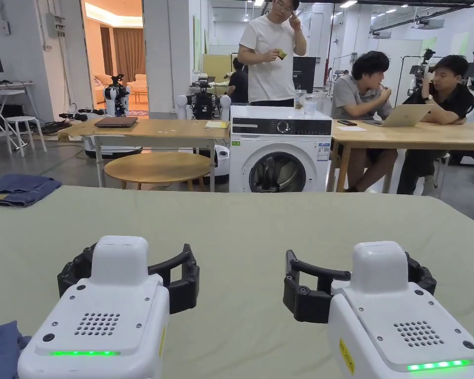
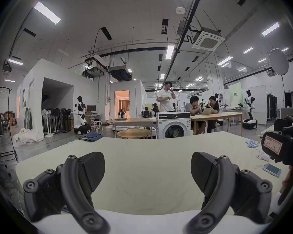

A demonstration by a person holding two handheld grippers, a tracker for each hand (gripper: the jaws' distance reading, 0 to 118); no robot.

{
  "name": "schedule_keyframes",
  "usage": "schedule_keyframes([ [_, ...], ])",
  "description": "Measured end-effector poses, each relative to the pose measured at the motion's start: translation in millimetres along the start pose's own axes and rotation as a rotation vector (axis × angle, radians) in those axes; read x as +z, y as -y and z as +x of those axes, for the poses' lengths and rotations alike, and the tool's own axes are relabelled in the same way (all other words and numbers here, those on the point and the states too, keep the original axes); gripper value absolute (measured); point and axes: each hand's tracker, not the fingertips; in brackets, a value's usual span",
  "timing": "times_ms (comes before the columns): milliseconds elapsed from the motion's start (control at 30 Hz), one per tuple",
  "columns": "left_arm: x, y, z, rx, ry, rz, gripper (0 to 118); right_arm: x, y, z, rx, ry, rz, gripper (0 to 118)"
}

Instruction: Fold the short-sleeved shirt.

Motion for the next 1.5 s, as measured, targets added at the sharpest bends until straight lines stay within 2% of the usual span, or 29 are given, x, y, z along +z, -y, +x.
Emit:
schedule_keyframes([
  [100,1,0,2,-0.016,0.006,0.006,104,-3,-2,-2,-0.039,0.010,-0.018,118],
  [300,1,3,1,-0.021,-0.013,-0.005,104,-8,5,-5,-0.016,0.053,-0.017,118],
  [433,0,4,-1,-0.011,-0.015,-0.009,104,-9,4,-4,-0.045,0.050,-0.028,118],
  [500,-1,4,-1,-0.008,-0.018,-0.011,104,-13,3,-7,-0.027,0.145,-0.051,118],
  [600,-2,3,-1,-0.004,-0.016,-0.019,104,-12,3,-5,-0.019,0.116,-0.046,118],
  [667,-3,3,-1,-0.001,-0.018,-0.027,104,-8,1,-3,-0.059,0.070,-0.028,118],
  [733,-3,3,-2,0.004,-0.017,-0.031,104,-7,0,-3,-0.055,0.070,-0.023,118],
  [867,-5,3,-2,0.002,-0.018,-0.034,104,-6,-1,-13,0.044,0.134,-0.049,118],
  [933,-5,3,-2,0.001,-0.023,-0.038,104,-3,-1,-20,0.069,0.179,-0.019,118],
  [1100,-6,4,-2,0.016,-0.022,-0.054,104,3,-9,-21,0.018,0.103,-0.022,118],
  [1200,-6,4,-1,0.013,-0.021,-0.053,104,6,-5,-27,0.079,0.083,0.056,118],
  [1267,-6,3,-1,0.014,-0.023,-0.051,104,8,-2,-34,0.148,0.141,0.084,118],
  [1367,-7,2,-1,0.019,-0.023,-0.053,104,8,0,-38,0.139,0.130,0.001,118],
  [1433,-7,2,0,0.021,-0.022,-0.056,104,7,1,-38,0.173,0.113,-0.072,118],
  [1500,-7,3,0,0.019,-0.019,-0.057,104,4,7,-39,0.168,0.116,-0.052,118],
])
